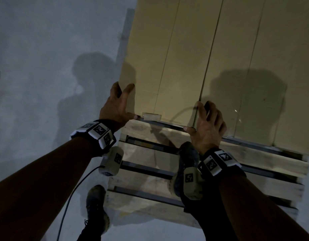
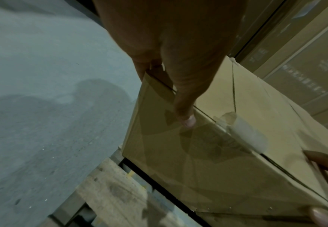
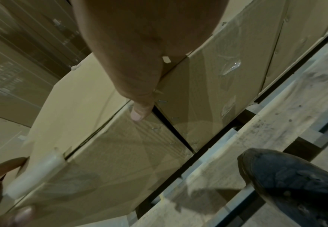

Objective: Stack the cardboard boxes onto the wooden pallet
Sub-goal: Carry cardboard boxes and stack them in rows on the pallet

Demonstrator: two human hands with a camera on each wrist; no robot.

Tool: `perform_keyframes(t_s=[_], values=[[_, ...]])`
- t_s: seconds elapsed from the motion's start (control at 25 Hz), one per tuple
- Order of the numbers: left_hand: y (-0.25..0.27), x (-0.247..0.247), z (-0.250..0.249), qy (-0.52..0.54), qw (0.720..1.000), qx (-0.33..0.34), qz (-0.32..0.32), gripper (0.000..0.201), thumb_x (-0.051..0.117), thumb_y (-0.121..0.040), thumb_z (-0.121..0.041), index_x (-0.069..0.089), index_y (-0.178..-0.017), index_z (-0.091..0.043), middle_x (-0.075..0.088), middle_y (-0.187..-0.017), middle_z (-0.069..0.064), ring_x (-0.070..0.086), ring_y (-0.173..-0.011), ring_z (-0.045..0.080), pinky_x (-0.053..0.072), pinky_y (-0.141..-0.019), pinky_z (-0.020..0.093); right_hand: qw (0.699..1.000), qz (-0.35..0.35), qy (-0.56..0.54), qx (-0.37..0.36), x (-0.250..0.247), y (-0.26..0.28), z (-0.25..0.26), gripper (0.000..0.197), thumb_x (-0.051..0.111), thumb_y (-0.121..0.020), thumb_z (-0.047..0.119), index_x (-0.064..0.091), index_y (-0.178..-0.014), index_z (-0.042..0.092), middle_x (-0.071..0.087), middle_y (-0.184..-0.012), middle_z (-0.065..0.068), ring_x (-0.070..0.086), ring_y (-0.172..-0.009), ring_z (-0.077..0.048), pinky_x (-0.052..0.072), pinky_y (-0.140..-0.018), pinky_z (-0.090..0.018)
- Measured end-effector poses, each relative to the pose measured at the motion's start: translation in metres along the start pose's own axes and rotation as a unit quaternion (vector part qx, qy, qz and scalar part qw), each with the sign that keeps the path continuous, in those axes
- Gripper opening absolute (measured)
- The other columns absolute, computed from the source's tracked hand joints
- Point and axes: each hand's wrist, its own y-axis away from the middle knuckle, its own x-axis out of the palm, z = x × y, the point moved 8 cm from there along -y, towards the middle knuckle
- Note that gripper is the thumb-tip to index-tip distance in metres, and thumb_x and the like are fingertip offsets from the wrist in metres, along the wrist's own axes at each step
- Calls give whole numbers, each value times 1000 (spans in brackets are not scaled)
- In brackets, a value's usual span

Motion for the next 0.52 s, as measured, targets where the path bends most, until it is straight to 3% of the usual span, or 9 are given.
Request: perform_keyframes(t_s=[0.28, 0.52], values=[[-3, 5, -2, 16, 1000, -27, 1, 119, 91, -61, -41, 16, -152, -31, 3, -160, 14, 26, -140, 43, 34, -112, 57, 1000, 1, 18, -16, 1, 3, 5, 107, 73, -82, 50, 2, -159, 30, -10, -167, -6, -7, -152, -31, 7, -119, -52], [-2, 5, -3, 10, 999, -34, 7, 122, 91, -60, -47, 14, -154, -30, 0, -160, 14, 23, -142, 43, 34, -113, 56, 999, -3, 19, -38, -1, 2, 9, 99, 68, -88, 48, 4, -160, 27, -10, -167, -6, -7, -153, -31, 7, -120, -51]])
